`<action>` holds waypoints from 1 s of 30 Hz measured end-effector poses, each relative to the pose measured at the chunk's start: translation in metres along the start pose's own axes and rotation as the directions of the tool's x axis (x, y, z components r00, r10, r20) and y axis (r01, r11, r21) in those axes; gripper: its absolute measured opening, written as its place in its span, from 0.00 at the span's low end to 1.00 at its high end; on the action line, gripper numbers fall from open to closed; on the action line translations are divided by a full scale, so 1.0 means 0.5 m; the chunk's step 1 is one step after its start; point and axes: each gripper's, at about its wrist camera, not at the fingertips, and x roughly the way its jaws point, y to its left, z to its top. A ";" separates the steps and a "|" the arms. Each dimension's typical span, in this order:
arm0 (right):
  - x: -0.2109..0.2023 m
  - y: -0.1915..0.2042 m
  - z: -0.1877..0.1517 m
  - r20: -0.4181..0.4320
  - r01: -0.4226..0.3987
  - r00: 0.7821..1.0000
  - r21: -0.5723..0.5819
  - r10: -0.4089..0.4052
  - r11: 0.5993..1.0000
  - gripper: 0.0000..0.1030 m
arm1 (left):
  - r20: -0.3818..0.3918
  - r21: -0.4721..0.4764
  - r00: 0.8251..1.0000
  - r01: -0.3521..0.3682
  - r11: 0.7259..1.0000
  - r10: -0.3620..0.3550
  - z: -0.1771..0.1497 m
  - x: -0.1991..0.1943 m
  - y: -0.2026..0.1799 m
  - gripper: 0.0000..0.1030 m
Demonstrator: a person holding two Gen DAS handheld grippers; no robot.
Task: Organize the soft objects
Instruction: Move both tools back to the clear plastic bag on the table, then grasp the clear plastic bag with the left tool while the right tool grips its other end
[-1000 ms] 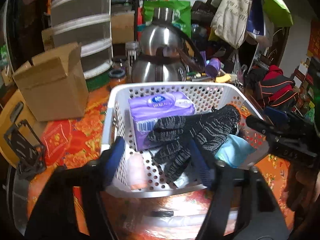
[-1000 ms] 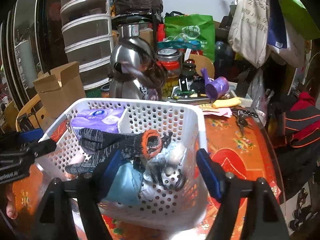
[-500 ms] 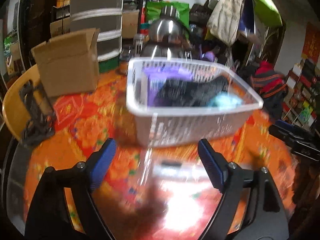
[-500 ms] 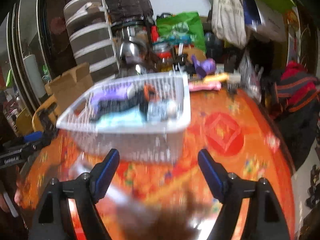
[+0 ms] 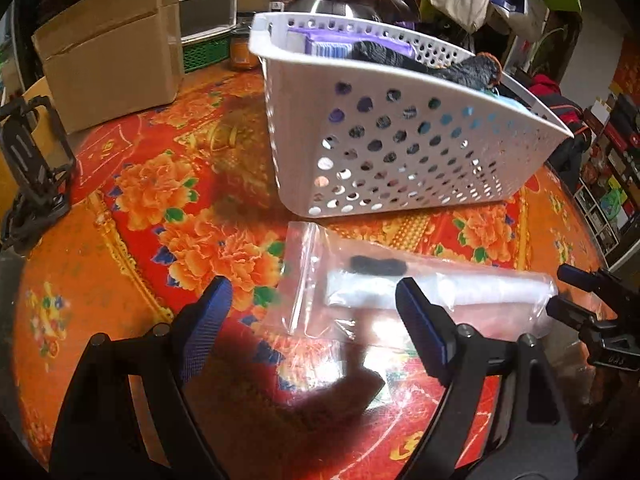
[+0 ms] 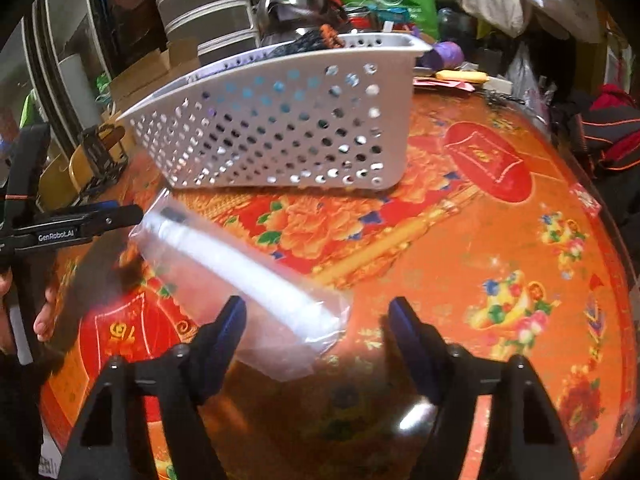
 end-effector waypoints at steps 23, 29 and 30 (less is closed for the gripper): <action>0.041 0.059 0.002 -0.030 0.053 0.998 -0.151 -0.059 0.987 0.49 | -0.008 0.088 1.000 -0.003 0.996 0.004 -0.022 0.049 -0.036 0.63; 0.038 0.057 0.001 -0.026 0.048 0.998 -0.161 -0.053 0.986 0.39 | 0.002 0.126 0.999 0.036 0.991 -0.036 -0.032 0.032 -0.064 0.30; 0.038 0.056 0.002 -0.025 0.044 0.999 -0.157 -0.049 0.987 0.36 | 0.005 0.129 0.999 0.039 0.991 -0.040 -0.035 0.028 -0.068 0.26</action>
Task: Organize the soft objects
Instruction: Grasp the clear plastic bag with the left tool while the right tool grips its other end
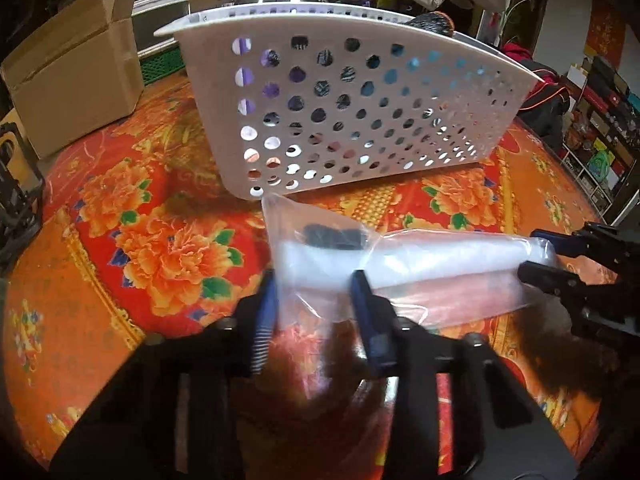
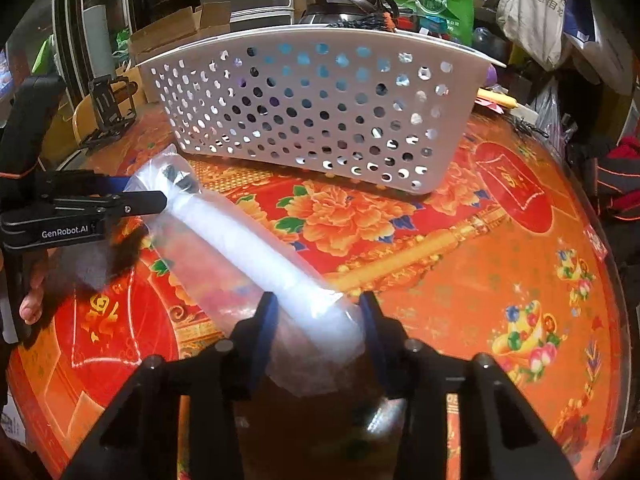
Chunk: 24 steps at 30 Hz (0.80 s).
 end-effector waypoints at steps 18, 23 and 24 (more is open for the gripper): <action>-0.033 0.001 -0.001 0.086 -0.031 0.996 -0.018 0.033 0.999 0.14 | 0.043 -0.006 0.999 -0.011 1.000 0.011 -0.011 -0.040 0.003 0.10; -0.050 0.003 -0.003 0.133 -0.034 0.990 -0.025 0.037 0.999 0.13 | 0.076 0.000 0.997 -0.010 1.000 0.010 -0.012 -0.061 -0.004 0.10; -0.054 0.004 -0.004 0.144 -0.032 0.989 -0.027 0.035 0.999 0.13 | 0.085 0.001 0.996 -0.011 1.000 0.011 -0.012 -0.066 -0.005 0.09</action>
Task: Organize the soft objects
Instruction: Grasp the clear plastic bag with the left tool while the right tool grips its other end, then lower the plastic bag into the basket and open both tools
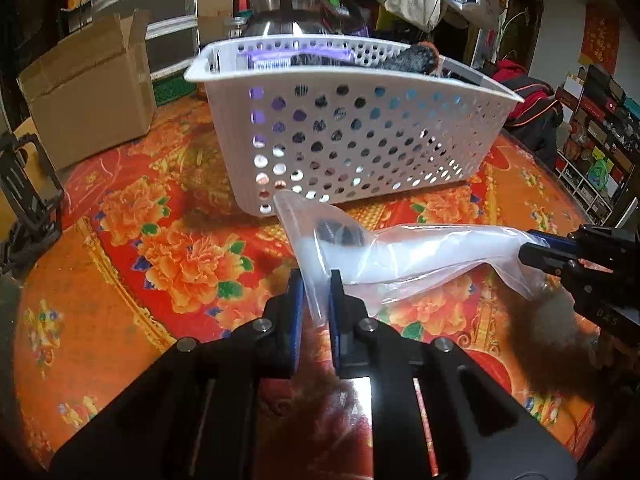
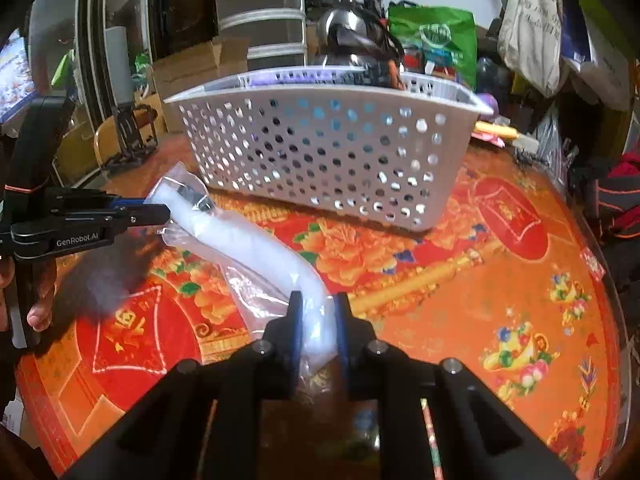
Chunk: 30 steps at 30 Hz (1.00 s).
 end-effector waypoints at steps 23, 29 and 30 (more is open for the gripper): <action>-0.063 -0.004 0.027 0.107 0.020 0.994 0.009 -0.021 1.000 0.13 | 0.140 0.032 0.990 -0.004 0.999 -0.001 0.009 -0.114 -0.018 0.09; -0.156 0.004 0.107 0.190 0.047 0.981 -0.035 -0.039 0.998 0.13 | 0.197 0.018 0.980 0.025 1.000 -0.028 0.056 -0.208 -0.021 0.09; -0.166 0.004 0.123 0.202 0.051 0.979 -0.041 -0.042 0.998 0.13 | 0.210 0.016 0.977 0.026 1.000 -0.029 0.070 -0.223 -0.019 0.09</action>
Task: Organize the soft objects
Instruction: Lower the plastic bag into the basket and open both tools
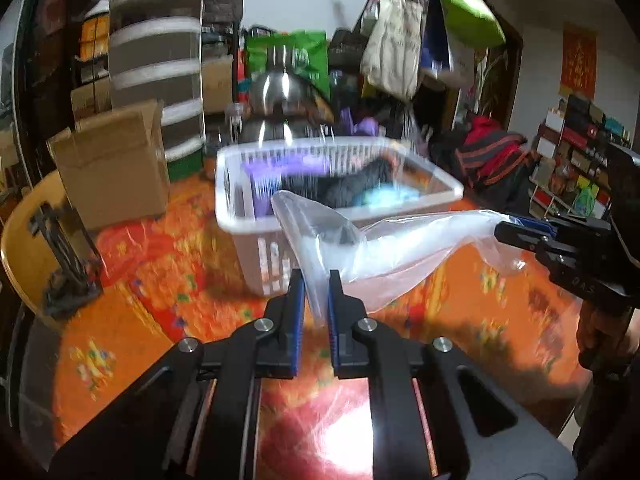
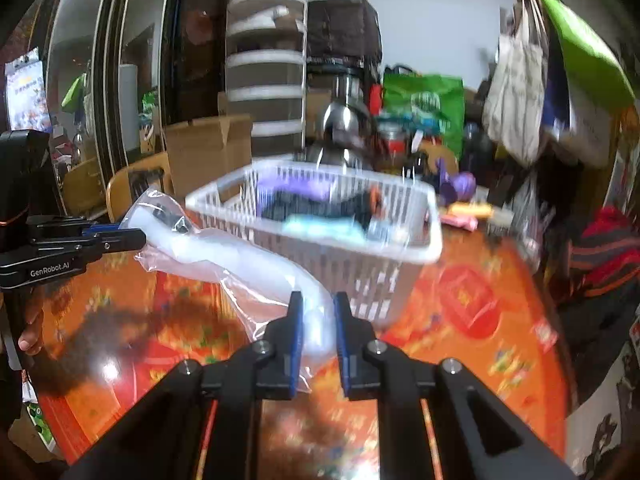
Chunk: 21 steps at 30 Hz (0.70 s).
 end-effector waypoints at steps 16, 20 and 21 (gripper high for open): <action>0.180 -0.082 0.254 -0.012 0.148 0.989 -0.113 -0.150 0.983 0.13 | -0.013 -0.046 0.994 -0.109 0.993 0.108 0.291 0.138 0.036 0.09; 0.234 -0.090 0.238 -0.030 0.165 0.985 -0.133 -0.170 0.977 0.13 | -0.059 -0.054 0.990 -0.133 0.990 0.129 0.284 0.212 0.043 0.09; 0.241 -0.094 0.234 -0.033 0.164 0.985 -0.133 -0.170 0.977 0.13 | -0.063 -0.059 0.990 -0.134 0.989 0.130 0.277 0.221 0.043 0.09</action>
